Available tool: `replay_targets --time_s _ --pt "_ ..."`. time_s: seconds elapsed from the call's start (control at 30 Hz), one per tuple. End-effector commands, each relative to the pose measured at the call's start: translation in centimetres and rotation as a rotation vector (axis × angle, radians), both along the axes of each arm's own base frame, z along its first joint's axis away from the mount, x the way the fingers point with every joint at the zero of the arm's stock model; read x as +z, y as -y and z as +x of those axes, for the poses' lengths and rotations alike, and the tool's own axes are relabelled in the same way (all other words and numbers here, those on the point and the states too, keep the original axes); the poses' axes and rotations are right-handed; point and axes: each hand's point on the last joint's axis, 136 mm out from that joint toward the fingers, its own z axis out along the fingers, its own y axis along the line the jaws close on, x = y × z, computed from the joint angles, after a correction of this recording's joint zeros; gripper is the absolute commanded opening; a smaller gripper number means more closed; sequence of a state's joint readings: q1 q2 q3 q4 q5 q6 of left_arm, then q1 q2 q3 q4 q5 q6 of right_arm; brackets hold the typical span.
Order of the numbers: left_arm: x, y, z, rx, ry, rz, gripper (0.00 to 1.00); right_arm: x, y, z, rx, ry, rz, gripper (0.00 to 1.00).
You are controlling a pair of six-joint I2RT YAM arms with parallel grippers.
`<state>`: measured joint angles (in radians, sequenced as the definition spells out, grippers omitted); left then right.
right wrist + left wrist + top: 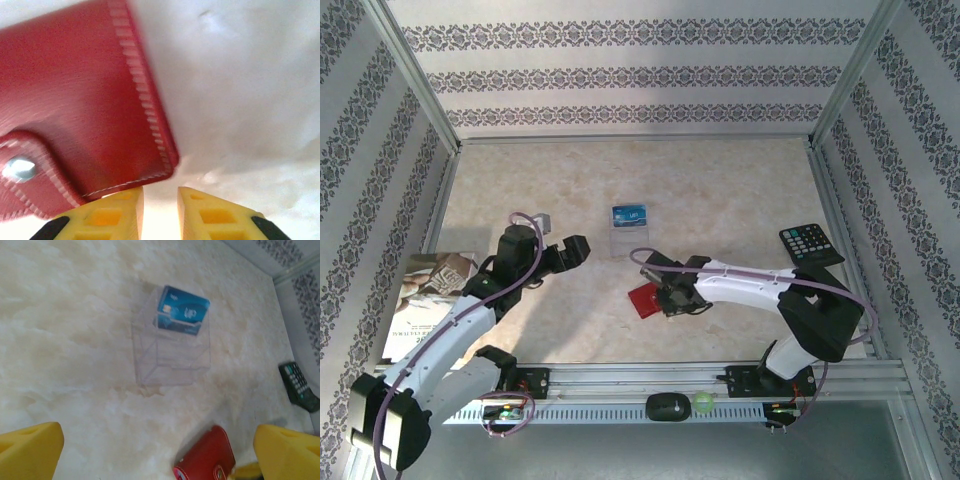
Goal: Take the credit cards out of the card holder
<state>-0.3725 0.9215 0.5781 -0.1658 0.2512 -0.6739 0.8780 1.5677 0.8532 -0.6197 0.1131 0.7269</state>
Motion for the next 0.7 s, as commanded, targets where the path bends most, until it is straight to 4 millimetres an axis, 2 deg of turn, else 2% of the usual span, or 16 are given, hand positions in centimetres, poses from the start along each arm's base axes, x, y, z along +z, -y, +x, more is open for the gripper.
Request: replay_targets --time_s 0.0,0.13,0.23,0.33,0.4,0.5,0.67 --pt "1.4 1.9 0.1 -0.072 0.042 0.003 0.97 0.1 1.4 2.7 -0.069 0.06 0.001 0.26" --pt "1.0 2.9 -0.2 -0.105 0.044 0.02 0.98 1.1 1.2 5.8 -0.127 0.113 0.091 0.3" --pt "0.6 3.4 -0.4 -0.119 0.043 0.023 0.98 2.8 0.9 6.9 -0.164 0.137 0.176 0.35" --pt "0.2 3.5 -0.5 -0.125 0.042 0.021 0.99 4.5 -0.2 6.0 -0.211 0.136 0.316 0.47" --pt "0.3 3.4 -0.5 -0.121 0.055 0.021 1.0 4.7 -0.6 4.8 -0.272 0.109 0.397 0.55" --pt "0.4 3.0 -0.4 -0.103 0.074 0.028 0.99 4.6 -1.2 3.1 -0.391 0.093 0.491 0.56" --pt "1.3 2.2 -0.3 -0.07 0.109 0.048 0.99 3.4 -0.9 1.4 -0.52 0.104 0.493 0.55"
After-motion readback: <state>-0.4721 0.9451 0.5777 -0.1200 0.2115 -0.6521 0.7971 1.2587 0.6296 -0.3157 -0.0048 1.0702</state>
